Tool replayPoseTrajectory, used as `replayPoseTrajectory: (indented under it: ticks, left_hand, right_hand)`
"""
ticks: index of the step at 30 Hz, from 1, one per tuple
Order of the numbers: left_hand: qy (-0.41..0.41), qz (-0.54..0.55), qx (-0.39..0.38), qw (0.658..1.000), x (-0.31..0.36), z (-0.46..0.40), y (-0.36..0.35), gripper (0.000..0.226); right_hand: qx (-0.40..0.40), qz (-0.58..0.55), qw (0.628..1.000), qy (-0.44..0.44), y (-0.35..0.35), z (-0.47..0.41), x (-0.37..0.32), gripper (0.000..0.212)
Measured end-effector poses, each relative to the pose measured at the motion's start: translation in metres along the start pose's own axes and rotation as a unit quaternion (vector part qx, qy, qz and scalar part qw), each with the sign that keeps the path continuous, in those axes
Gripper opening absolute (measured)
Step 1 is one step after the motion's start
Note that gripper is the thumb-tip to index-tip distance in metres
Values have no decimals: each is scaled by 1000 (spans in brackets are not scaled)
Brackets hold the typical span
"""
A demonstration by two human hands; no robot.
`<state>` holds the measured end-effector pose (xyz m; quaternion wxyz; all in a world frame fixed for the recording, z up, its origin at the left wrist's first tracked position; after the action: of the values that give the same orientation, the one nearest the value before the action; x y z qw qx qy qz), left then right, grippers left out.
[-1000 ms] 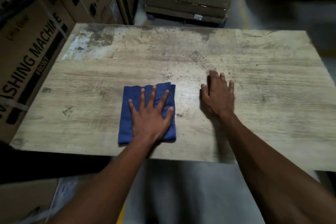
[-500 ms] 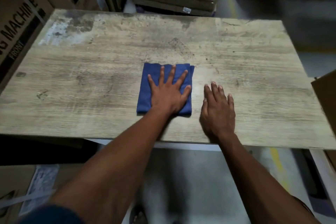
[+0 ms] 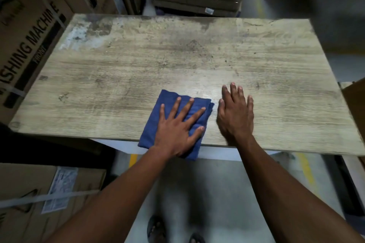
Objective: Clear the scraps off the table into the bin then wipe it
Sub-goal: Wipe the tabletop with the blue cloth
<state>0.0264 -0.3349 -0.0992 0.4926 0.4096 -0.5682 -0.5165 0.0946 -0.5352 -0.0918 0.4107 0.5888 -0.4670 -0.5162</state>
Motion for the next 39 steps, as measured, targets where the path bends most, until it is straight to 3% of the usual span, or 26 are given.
replayPoseTrajectory:
  ticks: [12, 20, 28, 33, 39]
  left_hand:
    - [126, 34, -9, 991, -36, -103, 10, 69]
    - [145, 17, 12, 989, -75, 12, 11, 67]
    - [185, 21, 20, 982, -118, 5, 14, 69]
    - [199, 28, 30, 979, -160, -52, 24, 68]
    - [206, 9, 13, 978, -195, -98, 31, 68]
  right_hand:
    - [11, -11, 1000, 8, -5, 1, 0, 76]
    - [-9, -14, 999, 29, 4, 11, -8, 74]
    - [-53, -19, 994, 98, -21, 4, -91, 78]
    - [-61, -23, 995, 79, -50, -7, -157, 72]
    - [-50, -15, 996, 77, -60, -7, -162, 70]
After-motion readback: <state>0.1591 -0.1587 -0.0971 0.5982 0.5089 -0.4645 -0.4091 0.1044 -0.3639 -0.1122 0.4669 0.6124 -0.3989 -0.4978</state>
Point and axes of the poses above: each hand's wrist, its own z-axis away from the middle knuckle, its own y-axis out of the back of the hand, x = y × z, the point moved 1 cm from there along -z, towards the middle knuckle, and after that the axes turned 4 degrees about x, right-handed, at the moved point
